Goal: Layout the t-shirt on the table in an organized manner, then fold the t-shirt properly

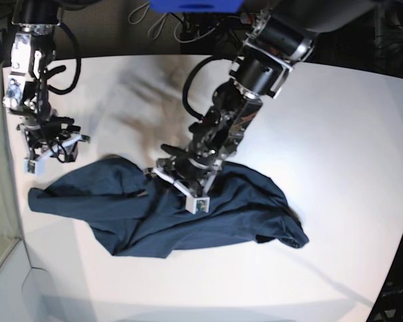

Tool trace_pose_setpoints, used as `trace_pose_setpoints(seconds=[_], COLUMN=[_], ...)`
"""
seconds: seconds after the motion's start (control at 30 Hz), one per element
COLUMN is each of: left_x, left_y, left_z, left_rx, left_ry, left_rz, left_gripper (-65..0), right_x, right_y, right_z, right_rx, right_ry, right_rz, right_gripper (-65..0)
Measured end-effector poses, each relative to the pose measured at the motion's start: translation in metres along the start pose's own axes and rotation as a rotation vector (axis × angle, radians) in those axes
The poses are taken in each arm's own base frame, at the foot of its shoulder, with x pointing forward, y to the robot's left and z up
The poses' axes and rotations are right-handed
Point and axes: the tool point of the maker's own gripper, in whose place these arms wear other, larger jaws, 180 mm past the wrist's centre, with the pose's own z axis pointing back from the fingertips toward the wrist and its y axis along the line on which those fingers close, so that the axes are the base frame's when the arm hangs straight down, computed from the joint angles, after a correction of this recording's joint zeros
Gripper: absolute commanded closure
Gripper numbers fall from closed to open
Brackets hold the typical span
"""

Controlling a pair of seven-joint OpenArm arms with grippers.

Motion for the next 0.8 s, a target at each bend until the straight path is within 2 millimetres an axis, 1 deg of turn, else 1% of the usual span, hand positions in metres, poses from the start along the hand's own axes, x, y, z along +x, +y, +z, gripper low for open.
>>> trace_pose_setpoints(seconds=[0.03, 0.07, 0.1, 0.13, 0.17, 0.23, 0.3, 0.37, 0.43, 0.53, 0.6, 0.7, 0.8], left_x=[-0.005, -0.009, -0.014, -0.017, -0.018, -0.009, 0.002, 0.007, 0.004, 0.006, 0.012, 0.02, 0.017], left_y=[0.0, 0.0, 0.001, 0.001, 0.0, -0.005, -0.008, -0.006, 0.002, 0.013, 0.021, 0.04, 0.063], left_z=[0.002, 0.003, 0.005, 0.006, 0.007, 0.015, 0.027, 0.044, 0.062, 0.091, 0.113, 0.15, 0.182], left_rx=[0.0, 0.001, 0.002, 0.003, 0.002, -0.023, -0.061, -0.09, -0.102, -0.111, -0.121, -0.094, -0.044], left_ry=[0.006, 0.011, 0.016, 0.021, 0.021, -0.009, -0.047, -0.054, -0.034, -0.05, -0.073, -0.114, -0.118], left_rz=[0.006, 0.009, 0.013, 0.017, 0.02, 0.061, 0.114, 0.144, 0.153, 0.152, 0.15, 0.143, 0.118], left_gripper=[0.0, 0.0, -2.7, -2.4, -0.3, -0.1, -0.3, -0.3, -0.3, -0.3, -0.3, -0.3, -0.3], right_x=[0.0, 0.0, 0.0, 0.0, 0.001, 0.001, 0.002, 0.003, 0.007, 0.02, 0.026, 0.025, 0.037], right_y=[0.0, 0.0, 0.0, 0.0, 0.0, 0.001, 0.001, 0.001, 0.002, 0.005, 0.005, 0.005, 0.009], right_z=[0.0, 0.0, 0.0, 0.0, 0.0, 0.0, 0.0, -0.001, -0.002, -0.004, -0.004, -0.004, -0.005], right_rx=[0.0, 0.0, 0.0, 0.0, 0.001, 0.002, 0.002, 0.002, 0.005, 0.012, 0.013, 0.012, 0.02], right_ry=[0.001, 0.001, 0.0, 0.0, -0.003, -0.003, -0.008, -0.011, -0.015, -0.047, -0.061, -0.049, -0.08], right_rz=[-0.001, 0.0, 0.0, 0.0, -0.001, 0.0, 0.0, 0.001, 0.0, 0.0, 0.001, 0.002, 0.0], right_gripper=[-28.0, -28.0, -28.0, -28.0, -28.0, -28.0, -28.0, -28.0, -28.0, -28.0, -28.0, -28.0, -28.0])
